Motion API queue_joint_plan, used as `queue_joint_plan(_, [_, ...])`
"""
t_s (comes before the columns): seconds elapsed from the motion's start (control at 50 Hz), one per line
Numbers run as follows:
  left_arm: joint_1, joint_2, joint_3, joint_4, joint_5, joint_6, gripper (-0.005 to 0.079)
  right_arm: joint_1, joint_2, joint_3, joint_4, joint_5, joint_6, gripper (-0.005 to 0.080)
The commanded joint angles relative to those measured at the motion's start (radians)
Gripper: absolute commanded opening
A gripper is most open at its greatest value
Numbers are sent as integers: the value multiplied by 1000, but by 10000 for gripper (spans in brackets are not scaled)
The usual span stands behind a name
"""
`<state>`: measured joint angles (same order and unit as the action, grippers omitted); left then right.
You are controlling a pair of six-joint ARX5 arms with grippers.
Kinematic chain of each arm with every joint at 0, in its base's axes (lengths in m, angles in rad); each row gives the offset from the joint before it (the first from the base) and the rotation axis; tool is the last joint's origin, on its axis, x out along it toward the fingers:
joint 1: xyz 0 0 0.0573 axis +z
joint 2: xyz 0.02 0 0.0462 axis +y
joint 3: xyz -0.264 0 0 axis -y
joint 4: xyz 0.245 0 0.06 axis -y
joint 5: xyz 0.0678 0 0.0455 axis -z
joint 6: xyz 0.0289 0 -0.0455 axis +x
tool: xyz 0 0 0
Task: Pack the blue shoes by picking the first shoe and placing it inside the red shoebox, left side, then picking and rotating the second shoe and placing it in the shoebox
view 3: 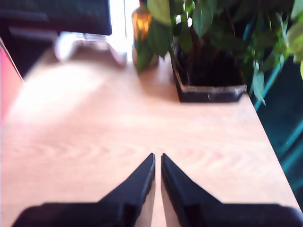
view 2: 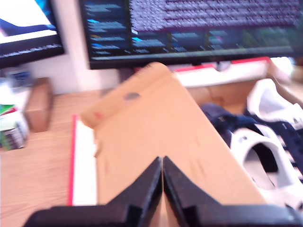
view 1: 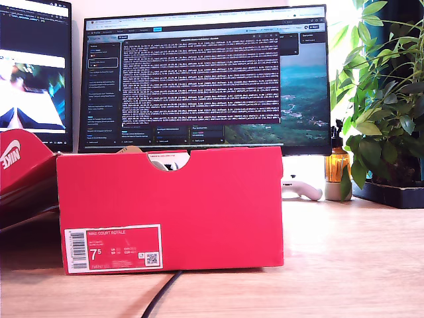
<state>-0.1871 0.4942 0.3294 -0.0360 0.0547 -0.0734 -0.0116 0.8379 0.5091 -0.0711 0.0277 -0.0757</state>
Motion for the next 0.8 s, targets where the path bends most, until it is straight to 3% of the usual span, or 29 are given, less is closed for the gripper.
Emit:
queue_joint_plan(0.0, [2, -21, -40, 18, -9, -5, -16, 5, -13, -58, 55, -2, 9, -10])
queue_joint_plan(0.24, [3, -77, -116, 122, -22, 43, -16, 2, -13, -159, 258, -2, 1, -10])
queue_joint_plan(0.52, [52, -109, -208, 141, -75, 48, -16, 3, -13, -225, 300, -1, 27, -10])
queue_joint_plan(0.78, [80, -280, -212, 31, -74, 26, -16, 5, -13, -234, 305, -3, 43, -10])
